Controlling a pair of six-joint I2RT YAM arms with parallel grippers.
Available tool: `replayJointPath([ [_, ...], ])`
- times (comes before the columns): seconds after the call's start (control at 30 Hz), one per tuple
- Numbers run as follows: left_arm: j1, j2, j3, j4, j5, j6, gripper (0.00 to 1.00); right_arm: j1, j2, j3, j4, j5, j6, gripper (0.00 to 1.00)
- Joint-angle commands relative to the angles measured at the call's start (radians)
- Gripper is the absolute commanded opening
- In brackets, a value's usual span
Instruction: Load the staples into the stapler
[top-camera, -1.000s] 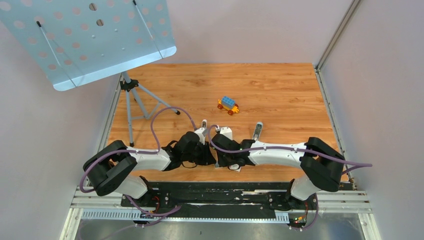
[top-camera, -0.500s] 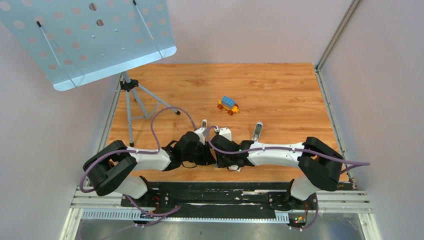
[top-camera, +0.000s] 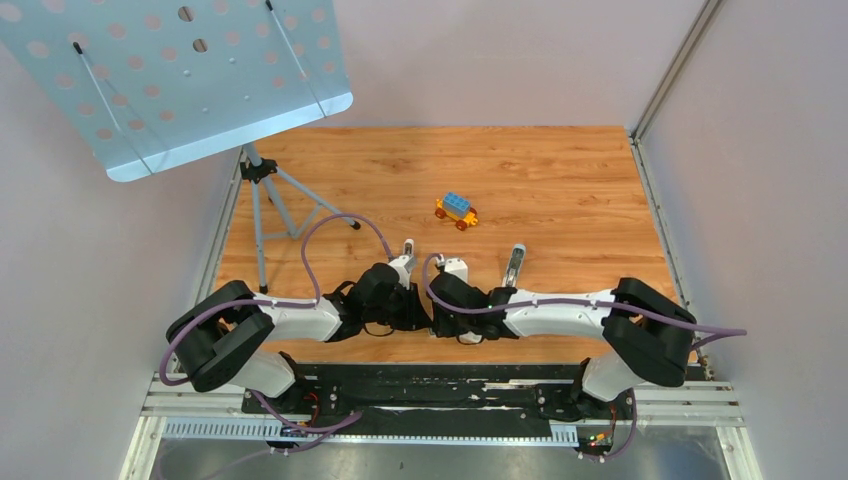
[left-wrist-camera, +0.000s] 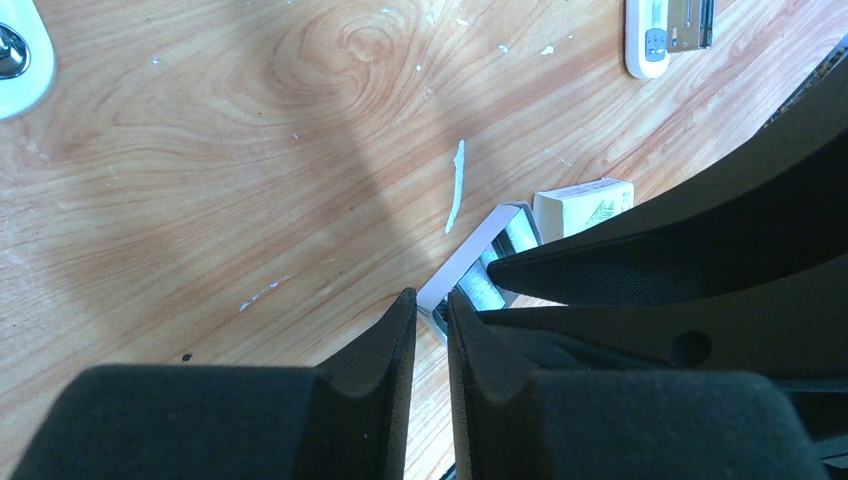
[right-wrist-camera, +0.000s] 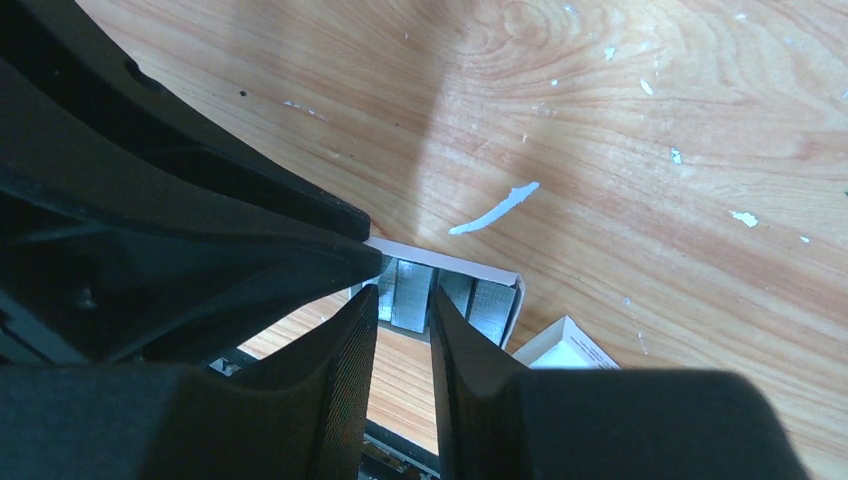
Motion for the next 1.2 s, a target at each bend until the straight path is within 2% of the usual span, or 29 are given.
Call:
replayJointPath([
  [0.0,-0.009,0.020,-0.002,-0.029,-0.013,0.005,0.19,-0.007,-0.043,-0.052,0.066,-0.026,0.006,0.29],
  [0.17,-0.010,0.020,-0.002,-0.030,-0.015,0.003,0.18,-0.007,-0.106,-0.083,0.130,-0.021,0.004,0.29],
  [0.4,-0.013,0.015,-0.002,-0.033,-0.016,0.003,0.18,-0.007,-0.179,-0.117,0.119,0.027,0.014,0.29],
  [0.67,-0.012,0.004,0.004,-0.039,-0.019,0.001,0.18,-0.005,-0.126,-0.046,-0.027,0.063,0.002,0.28],
  [1.17,-0.013,0.013,0.013,-0.041,-0.010,0.004,0.18,0.004,-0.044,0.023,-0.073,0.070,-0.015,0.28],
])
